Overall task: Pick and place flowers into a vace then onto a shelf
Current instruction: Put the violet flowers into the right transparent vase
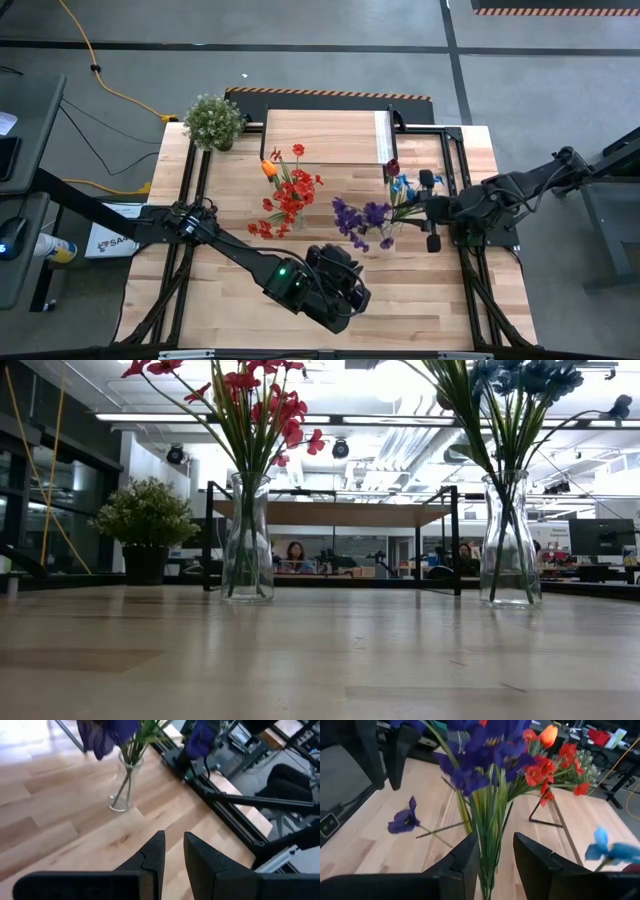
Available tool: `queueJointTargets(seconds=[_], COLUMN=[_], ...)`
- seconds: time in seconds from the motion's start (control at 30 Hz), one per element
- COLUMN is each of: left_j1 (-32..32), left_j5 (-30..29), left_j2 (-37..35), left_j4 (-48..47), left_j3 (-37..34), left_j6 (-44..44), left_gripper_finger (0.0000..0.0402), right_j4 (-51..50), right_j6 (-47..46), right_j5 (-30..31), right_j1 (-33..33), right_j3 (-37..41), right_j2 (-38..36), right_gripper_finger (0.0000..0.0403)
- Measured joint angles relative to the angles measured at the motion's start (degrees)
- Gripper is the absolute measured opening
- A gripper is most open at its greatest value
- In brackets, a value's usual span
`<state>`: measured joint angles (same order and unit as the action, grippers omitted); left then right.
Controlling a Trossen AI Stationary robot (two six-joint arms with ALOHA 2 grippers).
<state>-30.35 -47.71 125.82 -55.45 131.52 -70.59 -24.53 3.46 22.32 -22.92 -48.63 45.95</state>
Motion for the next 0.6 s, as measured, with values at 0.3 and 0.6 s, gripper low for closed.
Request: queueJointTargets(seconds=[0.3, 0.6], left_j1=[0.33, 2.54], left_j5=[-4.38, -5.02], left_j2=[0.0, 0.0], left_j4=[-0.01, 0.01], left_j3=[0.0, 0.0], left_j6=[0.0, 0.39], left_gripper_finger=[0.0104, 0.0104], right_j4=[-0.02, 0.11], right_j6=[3.02, 4.56], right_j5=[-0.02, -3.56], right_j1=[0.0, 0.0], right_j3=[-3.54, -9.18], right_j2=[0.02, 0.02], right_gripper_finger=[0.0114, 0.0114])
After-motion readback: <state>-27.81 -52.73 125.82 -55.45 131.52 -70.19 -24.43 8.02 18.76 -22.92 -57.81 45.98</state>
